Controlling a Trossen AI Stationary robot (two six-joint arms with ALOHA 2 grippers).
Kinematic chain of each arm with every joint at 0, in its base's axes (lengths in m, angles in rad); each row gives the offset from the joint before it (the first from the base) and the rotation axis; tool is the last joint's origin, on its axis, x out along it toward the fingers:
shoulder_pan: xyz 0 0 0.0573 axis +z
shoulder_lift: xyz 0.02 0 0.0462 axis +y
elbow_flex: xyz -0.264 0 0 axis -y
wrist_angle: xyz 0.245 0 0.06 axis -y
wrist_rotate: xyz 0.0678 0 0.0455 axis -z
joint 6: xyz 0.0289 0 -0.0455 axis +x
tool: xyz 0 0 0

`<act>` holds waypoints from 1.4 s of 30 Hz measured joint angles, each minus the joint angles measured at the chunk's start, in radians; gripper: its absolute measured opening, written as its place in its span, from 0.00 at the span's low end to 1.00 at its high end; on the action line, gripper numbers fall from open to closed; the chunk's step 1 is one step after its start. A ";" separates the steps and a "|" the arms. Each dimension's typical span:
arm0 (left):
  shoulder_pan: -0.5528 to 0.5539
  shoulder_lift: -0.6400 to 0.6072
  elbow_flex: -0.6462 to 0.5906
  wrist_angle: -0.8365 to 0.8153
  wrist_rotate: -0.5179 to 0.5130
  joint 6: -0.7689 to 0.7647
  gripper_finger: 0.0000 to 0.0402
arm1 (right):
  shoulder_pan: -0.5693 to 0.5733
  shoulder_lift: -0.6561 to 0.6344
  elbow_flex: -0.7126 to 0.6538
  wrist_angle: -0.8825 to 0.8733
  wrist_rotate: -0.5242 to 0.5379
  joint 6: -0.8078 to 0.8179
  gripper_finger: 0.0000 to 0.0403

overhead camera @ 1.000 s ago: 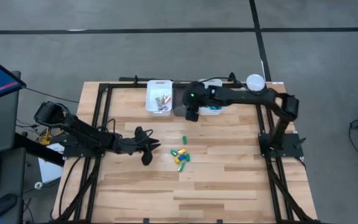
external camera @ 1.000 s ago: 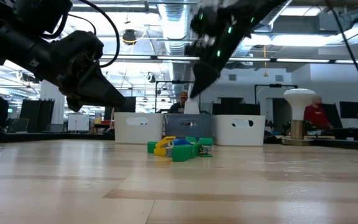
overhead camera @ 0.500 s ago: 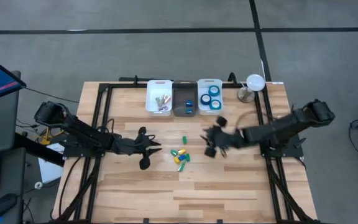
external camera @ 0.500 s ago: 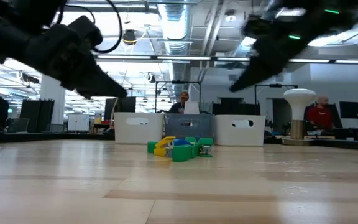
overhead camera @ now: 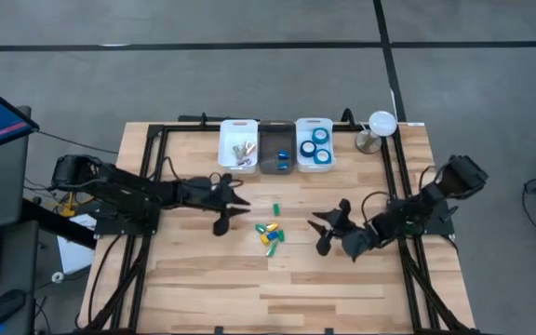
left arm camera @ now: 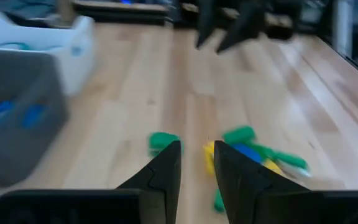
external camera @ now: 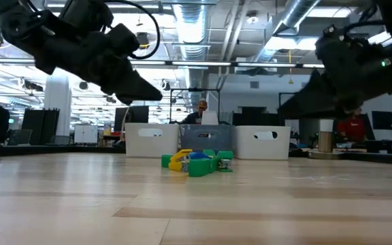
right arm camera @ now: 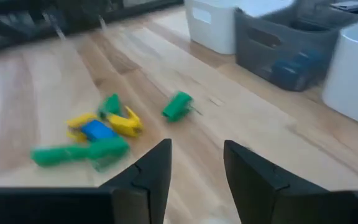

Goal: Pick and place Stapler, Stapler remover, tape
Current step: Put the green stapler into the black bin

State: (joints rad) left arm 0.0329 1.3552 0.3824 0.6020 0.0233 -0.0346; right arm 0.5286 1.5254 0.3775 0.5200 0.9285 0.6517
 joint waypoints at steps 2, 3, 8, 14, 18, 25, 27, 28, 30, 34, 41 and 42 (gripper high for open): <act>-0.007 0.000 0.000 -0.018 0.042 0.044 0.22 | 0.011 0.040 0.036 0.024 0.024 0.000 0.35; -0.010 0.000 0.000 -0.021 0.051 0.064 0.22 | 0.016 0.059 0.053 0.026 0.033 -0.004 0.34; -0.028 0.000 0.000 -0.040 0.053 0.155 0.23 | 0.013 0.156 0.161 0.029 0.040 -0.012 0.34; -0.045 0.000 -0.001 -0.119 0.054 0.213 0.30 | 0.009 0.255 0.270 0.029 0.010 -0.039 0.35; -0.062 0.000 -0.012 -0.117 0.053 0.213 0.35 | 0.008 0.295 0.326 0.028 -0.005 -0.041 0.35; -0.091 0.000 -0.047 -0.113 0.053 0.213 0.38 | 0.018 0.349 0.389 0.030 -0.085 -0.041 0.34; -0.099 0.000 -0.058 -0.113 0.053 0.213 0.38 | 0.029 0.364 0.408 0.031 -0.107 -0.041 0.35; -0.103 0.000 -0.062 -0.113 0.053 0.213 0.38 | 0.037 0.368 0.415 0.030 -0.118 -0.041 0.35; -0.109 0.000 -0.067 -0.110 0.053 0.225 0.38 | 0.051 0.379 0.430 0.030 -0.119 -0.041 0.35; -0.134 0.000 -0.070 -0.056 0.053 0.300 0.38 | 0.067 0.379 0.433 0.027 -0.118 -0.029 0.35; -0.157 0.120 -0.069 0.193 0.054 0.400 0.40 | 0.087 0.378 0.433 -0.004 -0.118 -0.005 0.32; -0.152 0.156 -0.064 0.235 0.053 0.396 0.41 | 0.088 0.378 0.433 -0.013 -0.118 -0.005 0.31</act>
State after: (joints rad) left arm -0.1187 1.5114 0.3182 0.8374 0.0759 0.3615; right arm 0.6167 1.9030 0.8104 0.5067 0.8104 0.6470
